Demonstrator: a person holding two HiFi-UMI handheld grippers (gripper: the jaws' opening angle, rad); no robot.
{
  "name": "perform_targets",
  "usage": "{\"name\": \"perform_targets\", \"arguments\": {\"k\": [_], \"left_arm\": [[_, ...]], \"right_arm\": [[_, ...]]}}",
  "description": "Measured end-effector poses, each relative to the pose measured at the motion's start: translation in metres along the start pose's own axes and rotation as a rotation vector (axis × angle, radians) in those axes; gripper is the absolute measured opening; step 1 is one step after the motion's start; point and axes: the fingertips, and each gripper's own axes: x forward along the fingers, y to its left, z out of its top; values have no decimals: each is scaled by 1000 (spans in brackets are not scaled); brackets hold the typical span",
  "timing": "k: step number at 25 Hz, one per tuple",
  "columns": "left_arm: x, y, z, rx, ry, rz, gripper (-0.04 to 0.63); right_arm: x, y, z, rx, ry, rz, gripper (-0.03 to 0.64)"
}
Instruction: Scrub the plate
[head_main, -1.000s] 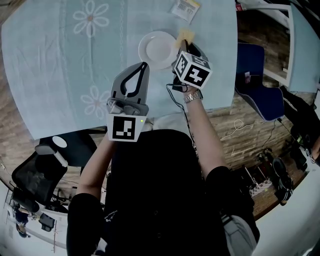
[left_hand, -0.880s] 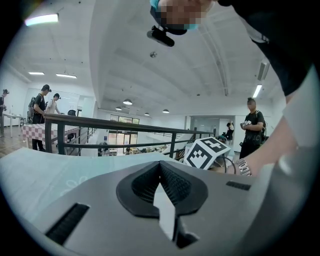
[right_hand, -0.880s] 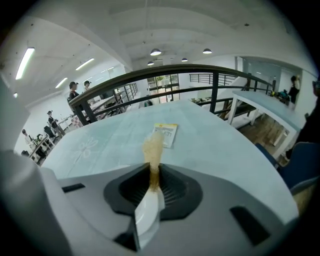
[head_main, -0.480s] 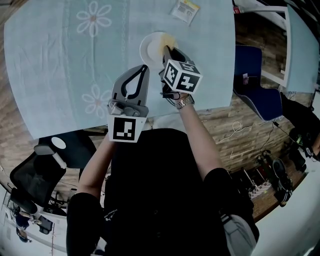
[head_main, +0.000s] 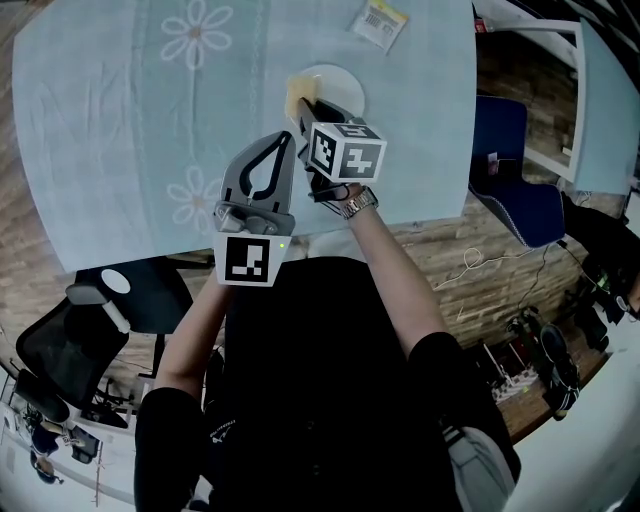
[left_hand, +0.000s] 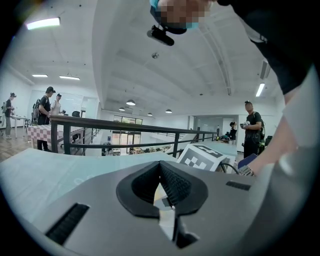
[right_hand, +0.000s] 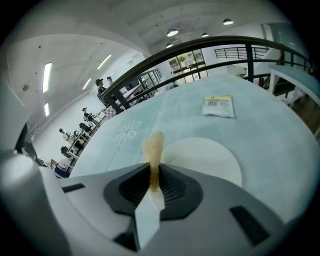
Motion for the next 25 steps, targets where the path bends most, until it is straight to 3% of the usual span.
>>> {"name": "perform_targets", "arguments": {"k": [14,25], "left_arm": [[9,-4,-4,13,12,-12,12],[13,-9,-3,21,17,-23,12]], "right_arm": [[8,-25,-9,63,48,-30,54],[2,-45,-9,45,50,-77,55]]}}
